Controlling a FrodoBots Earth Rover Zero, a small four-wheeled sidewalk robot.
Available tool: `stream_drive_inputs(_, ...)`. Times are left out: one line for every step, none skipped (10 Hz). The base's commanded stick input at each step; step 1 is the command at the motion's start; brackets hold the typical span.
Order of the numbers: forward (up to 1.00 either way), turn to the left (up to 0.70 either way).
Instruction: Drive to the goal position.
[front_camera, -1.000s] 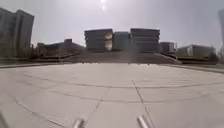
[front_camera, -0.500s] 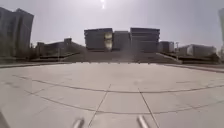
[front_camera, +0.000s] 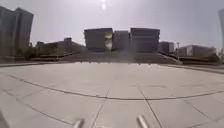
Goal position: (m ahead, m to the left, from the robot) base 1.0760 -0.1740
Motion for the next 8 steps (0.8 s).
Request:
stream_drive_inputs(0.70, 0.01)
stream_drive_inputs(0.70, 0.01)
stream_drive_inputs(0.70, 0.01)
stream_drive_inputs(0.70, 0.01)
stream_drive_inputs(0.70, 0.01)
stream_drive_inputs(0.70, 0.01)
stream_drive_inputs(0.70, 0.01)
stream_drive_inputs(0.70, 0.01)
